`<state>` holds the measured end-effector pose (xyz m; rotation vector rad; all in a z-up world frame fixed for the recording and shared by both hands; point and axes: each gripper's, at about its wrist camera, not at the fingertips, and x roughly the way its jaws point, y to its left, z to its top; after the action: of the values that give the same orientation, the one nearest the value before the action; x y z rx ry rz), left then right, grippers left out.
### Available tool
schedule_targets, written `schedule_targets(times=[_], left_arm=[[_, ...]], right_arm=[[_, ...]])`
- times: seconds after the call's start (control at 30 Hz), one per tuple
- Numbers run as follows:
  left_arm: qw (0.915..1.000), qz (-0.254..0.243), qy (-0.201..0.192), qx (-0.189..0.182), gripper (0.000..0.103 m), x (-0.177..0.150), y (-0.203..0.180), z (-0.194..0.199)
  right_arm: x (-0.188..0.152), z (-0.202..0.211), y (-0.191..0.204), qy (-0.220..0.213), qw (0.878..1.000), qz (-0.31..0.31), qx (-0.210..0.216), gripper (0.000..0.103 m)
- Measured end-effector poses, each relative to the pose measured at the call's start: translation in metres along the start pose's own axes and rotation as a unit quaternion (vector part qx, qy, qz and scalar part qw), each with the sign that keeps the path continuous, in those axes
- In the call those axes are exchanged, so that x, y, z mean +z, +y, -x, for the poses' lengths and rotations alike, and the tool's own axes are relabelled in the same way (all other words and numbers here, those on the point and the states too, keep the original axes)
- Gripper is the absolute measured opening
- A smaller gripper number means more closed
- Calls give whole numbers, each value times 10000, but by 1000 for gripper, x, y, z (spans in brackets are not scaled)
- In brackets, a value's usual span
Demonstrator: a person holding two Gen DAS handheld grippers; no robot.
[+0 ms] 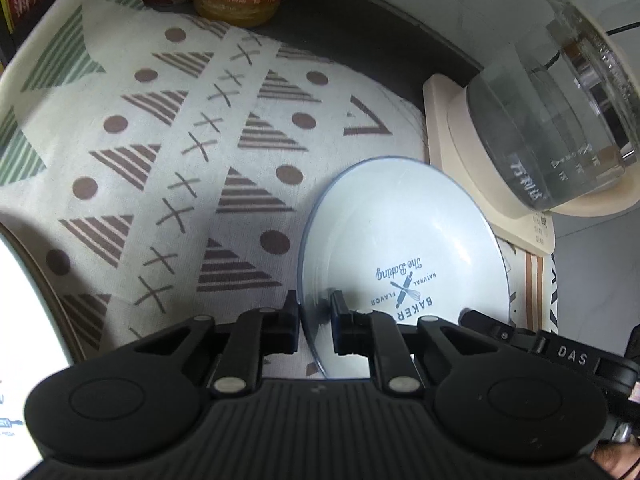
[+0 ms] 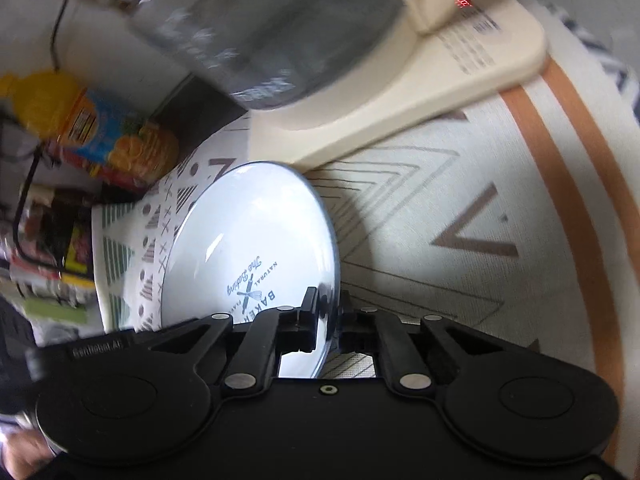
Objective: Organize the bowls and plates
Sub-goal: 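Lift the 'Bakery' plate with both tools and carry it toward the plate stack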
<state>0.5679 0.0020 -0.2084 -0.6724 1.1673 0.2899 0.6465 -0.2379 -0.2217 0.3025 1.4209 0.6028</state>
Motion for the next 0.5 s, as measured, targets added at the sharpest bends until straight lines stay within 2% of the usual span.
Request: schedule_targets(times=[0.1,0.2,0.5], left_arm=[[10000,-54,-43,-56,12,2,1,8],[9997,-186,-152,-63,11,2,1,17],[9988,-112,-455,-164,11,5,4,48]], right_arm=[[4,8,8,-49,9993,369,16,9],[7,13,12,-19,9989,470,-3,9],[14,29,38,-134,9960,882,101,10]])
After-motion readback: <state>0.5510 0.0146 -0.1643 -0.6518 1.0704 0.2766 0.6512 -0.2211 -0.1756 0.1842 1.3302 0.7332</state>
